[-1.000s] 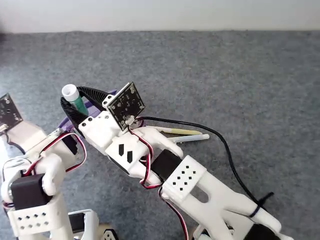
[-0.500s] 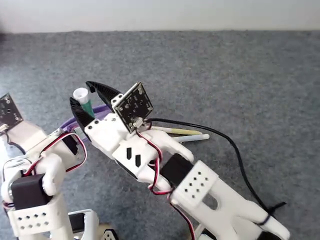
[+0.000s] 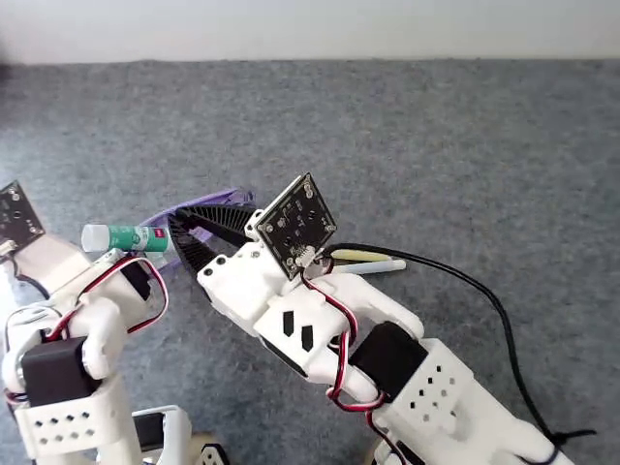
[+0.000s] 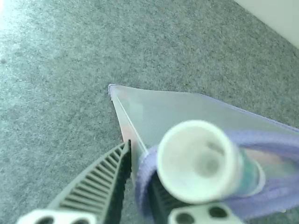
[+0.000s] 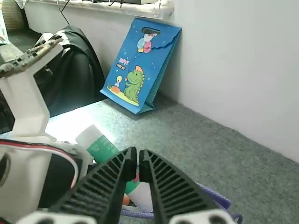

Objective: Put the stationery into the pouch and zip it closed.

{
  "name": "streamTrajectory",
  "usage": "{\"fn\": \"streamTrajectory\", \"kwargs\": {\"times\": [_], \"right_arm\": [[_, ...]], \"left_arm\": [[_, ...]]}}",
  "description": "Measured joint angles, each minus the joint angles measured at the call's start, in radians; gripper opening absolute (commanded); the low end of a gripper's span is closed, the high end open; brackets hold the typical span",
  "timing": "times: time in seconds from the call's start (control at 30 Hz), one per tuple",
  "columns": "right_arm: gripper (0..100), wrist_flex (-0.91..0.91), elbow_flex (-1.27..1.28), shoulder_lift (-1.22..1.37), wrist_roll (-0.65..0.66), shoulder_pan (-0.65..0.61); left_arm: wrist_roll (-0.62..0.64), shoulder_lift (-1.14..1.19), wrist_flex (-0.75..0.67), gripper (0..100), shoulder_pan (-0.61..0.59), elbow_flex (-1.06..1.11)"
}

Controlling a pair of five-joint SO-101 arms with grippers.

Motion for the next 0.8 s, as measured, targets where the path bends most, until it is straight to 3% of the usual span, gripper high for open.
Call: {"fn": "streamTrajectory", "kwargs": {"times": [0.37,0.63,0.8], "right_arm": [[1.0,0.025,0.137,-0.017,0.000,0.002],[1.0,-0.210,0.158,0.193,0.000,0.003],[1.0,-0.245,0.150,0.219,0.000,0.040]], "left_arm": [[0.000,0.000,0.000,1,0.000,0.000],[0.000,0.000,0.000,1,0.000,0.002],[0.003,0.000,0.000,1,0.002,0.002]]}}
